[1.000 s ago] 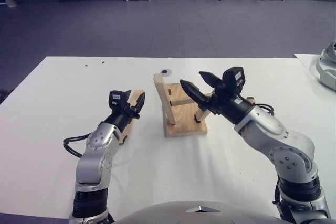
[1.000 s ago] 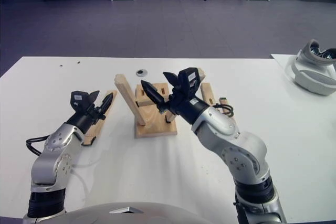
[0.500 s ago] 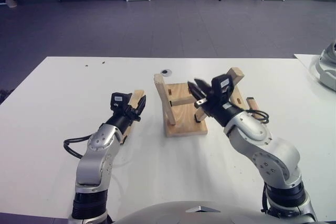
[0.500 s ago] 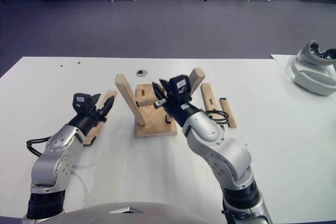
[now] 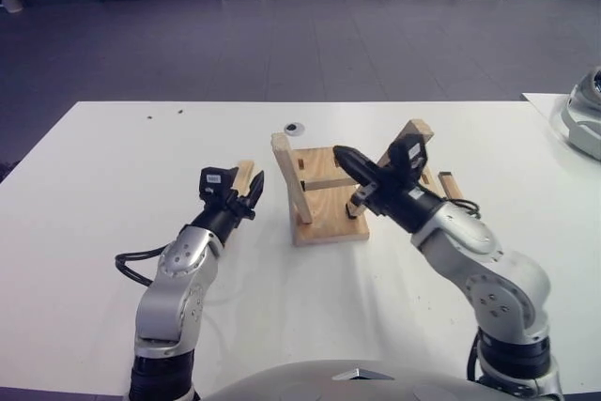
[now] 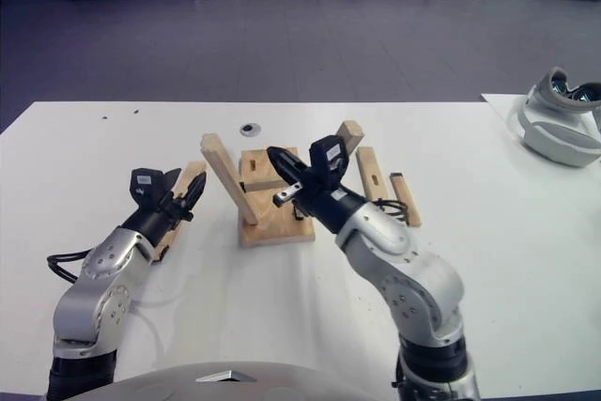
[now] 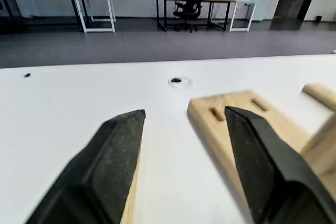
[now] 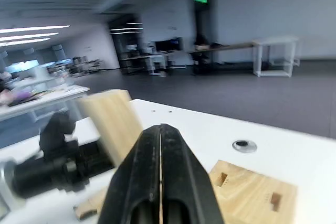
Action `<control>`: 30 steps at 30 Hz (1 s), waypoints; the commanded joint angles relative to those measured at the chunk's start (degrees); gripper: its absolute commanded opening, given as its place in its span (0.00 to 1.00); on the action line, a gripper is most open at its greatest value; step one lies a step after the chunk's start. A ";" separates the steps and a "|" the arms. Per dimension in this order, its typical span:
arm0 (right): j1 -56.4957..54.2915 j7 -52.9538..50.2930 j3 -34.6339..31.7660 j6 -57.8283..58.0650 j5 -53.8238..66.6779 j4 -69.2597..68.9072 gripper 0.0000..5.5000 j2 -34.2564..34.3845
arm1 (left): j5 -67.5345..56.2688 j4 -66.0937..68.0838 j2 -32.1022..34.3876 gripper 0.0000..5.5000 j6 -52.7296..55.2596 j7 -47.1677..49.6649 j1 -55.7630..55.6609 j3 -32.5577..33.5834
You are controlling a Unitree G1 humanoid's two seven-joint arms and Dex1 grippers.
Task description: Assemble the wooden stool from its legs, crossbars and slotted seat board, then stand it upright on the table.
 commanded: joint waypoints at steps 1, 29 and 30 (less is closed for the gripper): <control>13.80 17.69 -10.21 -1.53 4.03 2.68 0.00 -12.34 | 0.35 -8.68 -3.46 0.51 -0.87 4.00 5.22 -1.71; -6.64 -3.82 8.13 4.99 -19.95 -4.25 0.74 -10.13 | -2.04 -13.25 -12.78 0.51 23.97 14.70 -11.03 -14.07; -6.71 -3.42 8.16 4.86 -19.94 -4.26 0.75 -9.97 | -2.31 -12.85 -13.39 0.51 23.70 14.65 -10.97 -14.14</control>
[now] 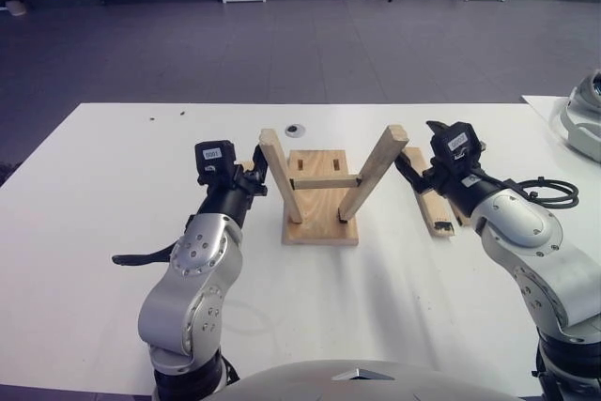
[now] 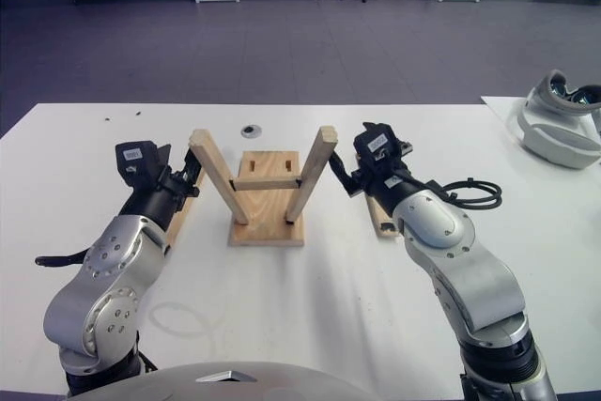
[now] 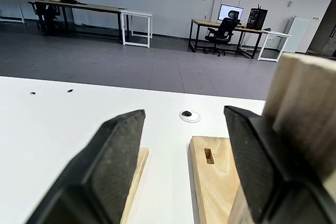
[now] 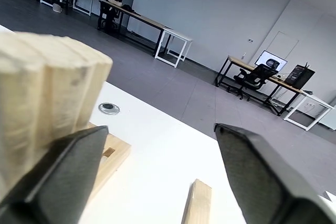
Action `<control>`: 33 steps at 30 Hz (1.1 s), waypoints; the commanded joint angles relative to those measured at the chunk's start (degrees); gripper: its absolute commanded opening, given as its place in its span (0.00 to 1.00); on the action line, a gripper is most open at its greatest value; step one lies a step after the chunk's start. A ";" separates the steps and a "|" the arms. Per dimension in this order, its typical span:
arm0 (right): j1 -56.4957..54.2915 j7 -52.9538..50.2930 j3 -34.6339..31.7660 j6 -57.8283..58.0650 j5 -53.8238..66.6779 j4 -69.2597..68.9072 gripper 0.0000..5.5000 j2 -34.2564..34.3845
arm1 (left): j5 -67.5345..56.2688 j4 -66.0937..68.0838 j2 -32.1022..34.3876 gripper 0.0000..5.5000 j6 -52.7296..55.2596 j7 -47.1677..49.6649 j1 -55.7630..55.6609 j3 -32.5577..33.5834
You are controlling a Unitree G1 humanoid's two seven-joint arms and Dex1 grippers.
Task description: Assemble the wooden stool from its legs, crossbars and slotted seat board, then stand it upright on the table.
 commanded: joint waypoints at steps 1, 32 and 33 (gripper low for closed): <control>-2.99 7.00 6.23 -0.50 4.36 -3.69 0.78 2.43 | -5.33 1.53 -4.20 0.51 1.48 -4.11 -1.69 -8.33; -14.44 3.72 -7.82 5.59 35.74 24.77 0.80 18.01 | -32.13 29.07 11.22 0.51 -5.69 -24.61 -18.90 3.31; -15.75 3.69 -8.59 4.56 35.76 24.92 0.80 18.16 | -33.41 28.12 11.57 0.51 -5.72 -24.41 -20.13 4.04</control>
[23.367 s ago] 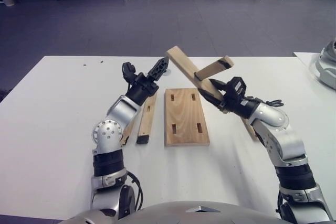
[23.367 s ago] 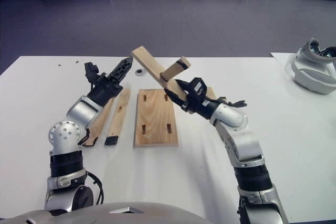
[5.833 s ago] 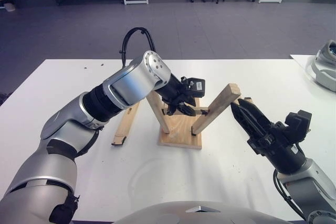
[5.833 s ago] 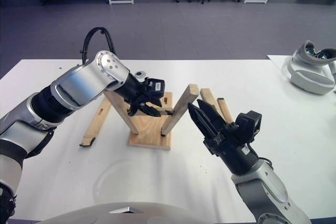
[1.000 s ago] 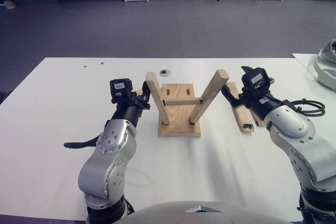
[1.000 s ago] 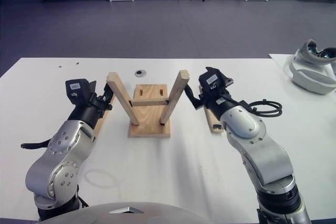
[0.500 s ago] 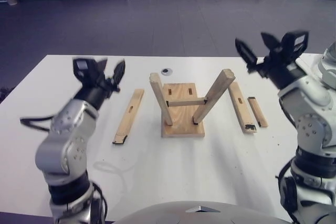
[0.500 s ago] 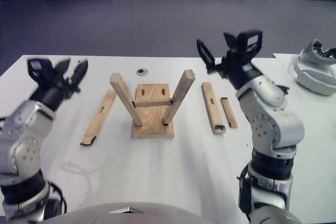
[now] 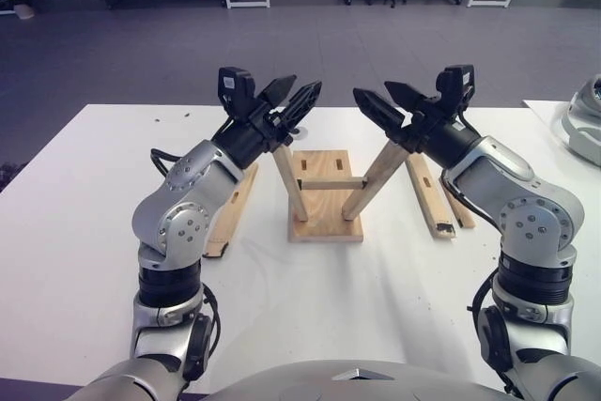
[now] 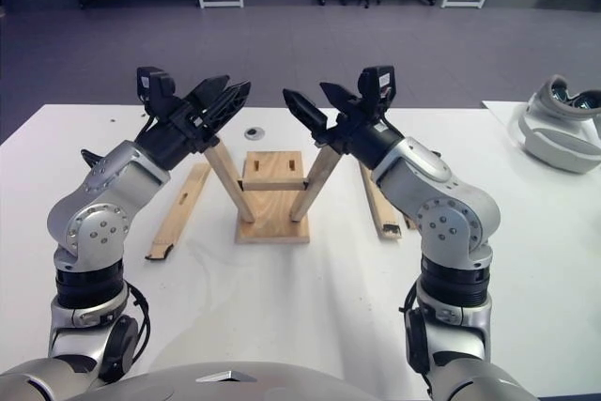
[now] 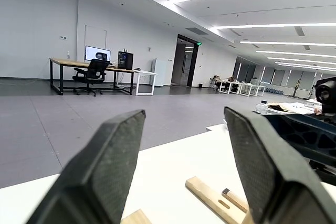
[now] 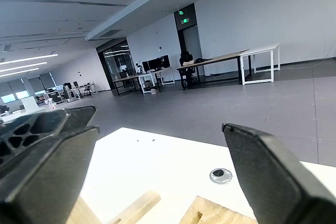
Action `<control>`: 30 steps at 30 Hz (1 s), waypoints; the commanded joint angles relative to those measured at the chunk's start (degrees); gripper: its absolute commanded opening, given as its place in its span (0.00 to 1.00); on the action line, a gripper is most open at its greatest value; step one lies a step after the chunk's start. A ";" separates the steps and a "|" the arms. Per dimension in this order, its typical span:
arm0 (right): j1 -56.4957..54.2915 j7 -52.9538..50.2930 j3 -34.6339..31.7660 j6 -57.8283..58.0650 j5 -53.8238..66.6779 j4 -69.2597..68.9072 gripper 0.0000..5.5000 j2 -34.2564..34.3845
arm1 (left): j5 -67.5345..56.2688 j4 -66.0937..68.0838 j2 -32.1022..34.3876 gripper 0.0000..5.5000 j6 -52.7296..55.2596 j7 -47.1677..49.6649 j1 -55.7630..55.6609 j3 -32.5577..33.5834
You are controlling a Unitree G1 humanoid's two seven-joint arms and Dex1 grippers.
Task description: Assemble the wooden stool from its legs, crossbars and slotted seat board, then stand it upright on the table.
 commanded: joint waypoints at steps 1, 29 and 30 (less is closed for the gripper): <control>-0.58 0.08 1.03 1.84 2.68 4.82 0.80 3.45 | -5.21 1.61 -1.22 0.51 8.09 0.97 -0.52 -1.66; -8.07 22.20 29.37 -44.21 -53.06 61.75 0.80 -4.53 | 36.20 4.14 37.22 0.51 -19.67 -31.51 34.19 -14.68; -9.43 23.57 32.07 -47.98 -56.19 67.96 0.80 -2.84 | 39.67 6.45 35.97 0.51 -21.23 -31.69 31.20 -18.42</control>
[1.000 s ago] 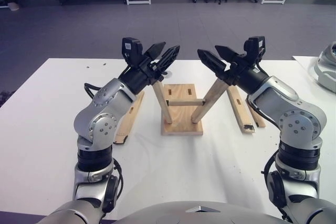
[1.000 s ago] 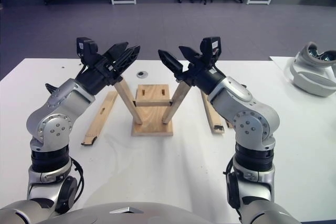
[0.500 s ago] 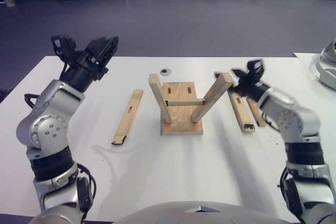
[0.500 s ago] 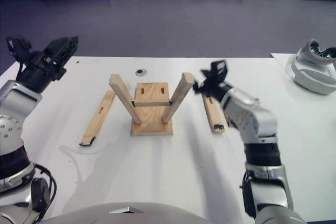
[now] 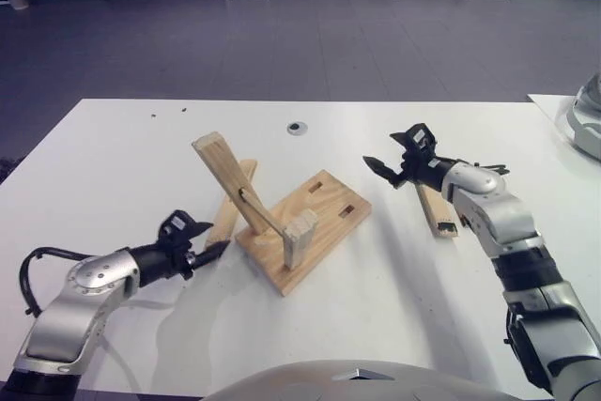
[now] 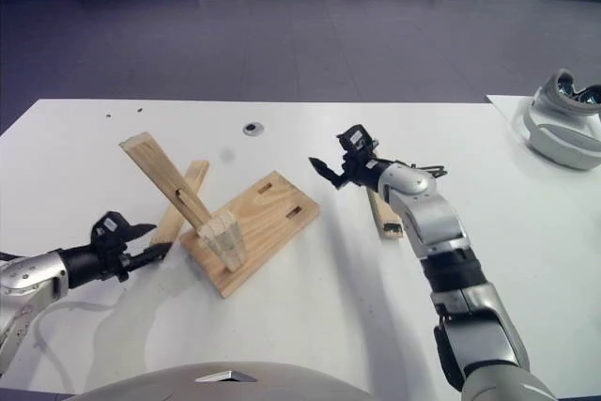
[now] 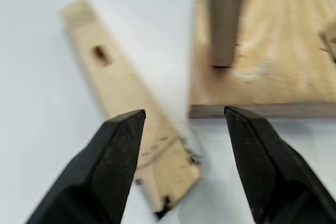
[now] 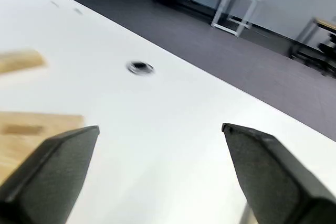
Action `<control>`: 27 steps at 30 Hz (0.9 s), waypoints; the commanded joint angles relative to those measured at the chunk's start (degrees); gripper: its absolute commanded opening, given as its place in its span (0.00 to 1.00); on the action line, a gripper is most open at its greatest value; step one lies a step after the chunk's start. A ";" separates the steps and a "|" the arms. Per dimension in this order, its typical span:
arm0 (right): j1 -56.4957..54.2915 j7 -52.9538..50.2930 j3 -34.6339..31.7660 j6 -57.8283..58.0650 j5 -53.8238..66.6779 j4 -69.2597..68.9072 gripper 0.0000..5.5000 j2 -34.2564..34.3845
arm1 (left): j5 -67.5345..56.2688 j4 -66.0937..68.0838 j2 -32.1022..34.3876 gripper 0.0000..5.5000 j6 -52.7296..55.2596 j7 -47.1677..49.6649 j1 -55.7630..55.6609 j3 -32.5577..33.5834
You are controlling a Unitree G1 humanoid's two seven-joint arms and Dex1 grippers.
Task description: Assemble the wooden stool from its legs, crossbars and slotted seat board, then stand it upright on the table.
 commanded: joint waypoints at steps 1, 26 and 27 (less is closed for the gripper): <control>-8.23 5.34 12.29 -16.72 -14.10 28.73 0.80 7.78 | 16.24 5.86 -0.39 0.51 -6.71 -2.49 -10.89 -17.29; -11.58 25.36 5.34 -34.67 -18.21 38.69 0.80 0.35 | 19.79 25.56 -9.86 0.51 -19.76 -10.53 -28.03 -20.50; -10.66 29.75 5.01 -34.18 -16.03 36.74 0.80 1.25 | 22.45 29.89 -12.06 0.51 -20.49 -7.97 -30.10 -21.86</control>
